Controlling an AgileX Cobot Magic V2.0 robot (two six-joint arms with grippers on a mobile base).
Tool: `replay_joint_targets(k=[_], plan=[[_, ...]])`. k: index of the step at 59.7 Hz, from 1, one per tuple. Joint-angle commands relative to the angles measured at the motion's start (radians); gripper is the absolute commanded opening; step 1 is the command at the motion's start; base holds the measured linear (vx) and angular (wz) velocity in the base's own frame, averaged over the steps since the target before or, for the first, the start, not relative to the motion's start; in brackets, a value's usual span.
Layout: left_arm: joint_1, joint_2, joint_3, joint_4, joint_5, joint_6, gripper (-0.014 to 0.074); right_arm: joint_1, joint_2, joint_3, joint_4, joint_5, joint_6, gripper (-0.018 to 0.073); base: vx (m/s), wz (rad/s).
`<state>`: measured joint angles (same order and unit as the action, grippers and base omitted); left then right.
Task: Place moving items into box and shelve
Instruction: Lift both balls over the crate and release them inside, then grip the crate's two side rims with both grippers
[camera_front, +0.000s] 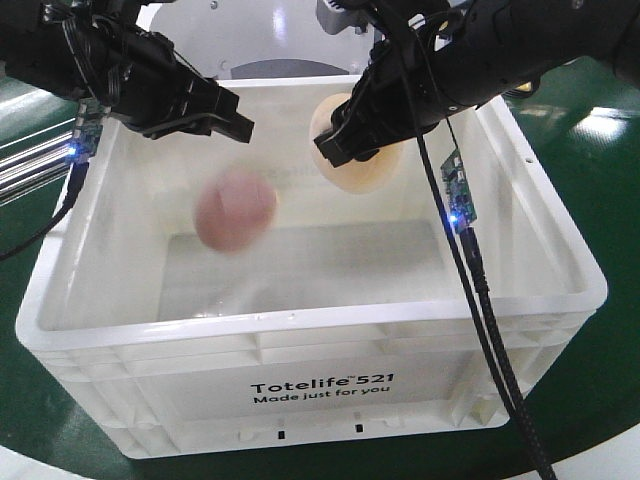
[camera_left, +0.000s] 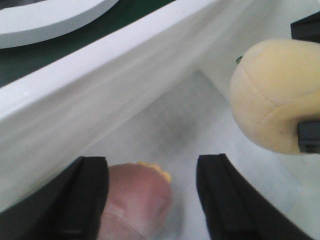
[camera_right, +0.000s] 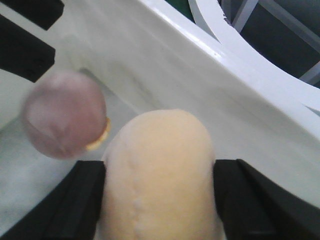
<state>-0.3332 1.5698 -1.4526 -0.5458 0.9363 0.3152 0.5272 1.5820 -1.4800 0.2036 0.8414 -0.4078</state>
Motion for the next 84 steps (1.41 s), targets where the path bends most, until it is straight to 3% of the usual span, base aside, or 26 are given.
replay_joint_targets(k=[1,15,24,30,36,45,48,56,71,84], plan=[[-0.004,-0.055,-0.032,-0.038,-0.069,-0.001,0.06,0.001,-0.038,-0.035,0.002,-0.068,0.0,0.0602,0.0,0.0],[-0.003,-0.109,-0.032,-0.019,-0.086,-0.001,0.0597,-0.023,-0.078,-0.038,-0.013,-0.094,0.093,0.0585,0.0,0.0],[-0.003,-0.17,-0.032,0.104,-0.137,-0.025,0.0571,-0.122,-0.154,-0.038,-0.076,-0.081,0.129,0.0582,0.0,0.0],[-0.003,-0.212,-0.032,0.221,-0.137,-0.119,0.0565,-0.22,-0.198,-0.037,-0.077,-0.026,0.13,0.0582,0.0,0.0],[-0.003,-0.255,-0.032,0.347,-0.098,-0.268,0.0565,-0.316,-0.227,-0.029,-0.072,0.036,0.131,0.0582,0.0,0.0],[-0.003,-0.279,-0.029,0.556,0.028,-0.407,0.0565,-0.388,-0.232,0.001,-0.068,0.12,0.132,0.0582,0.0,0.0],[-0.003,-0.279,-0.011,0.589,0.064,-0.436,0.0565,-0.391,-0.236,0.042,-0.056,0.115,0.132,0.0582,0.0,0.0],[-0.003,-0.308,0.098,0.596,0.009,-0.499,0.0565,-0.388,-0.265,0.188,0.03,0.039,0.13,0.0582,0.0,0.0],[-0.003,-0.386,0.276,0.596,-0.102,-0.598,0.0565,-0.388,-0.309,0.35,0.093,-0.037,0.132,0.0582,0.0,0.0],[-0.003,-0.389,0.368,0.528,-0.108,-0.64,0.0565,-0.388,-0.309,0.413,0.141,-0.093,0.131,0.0582,0.0,0.0]])
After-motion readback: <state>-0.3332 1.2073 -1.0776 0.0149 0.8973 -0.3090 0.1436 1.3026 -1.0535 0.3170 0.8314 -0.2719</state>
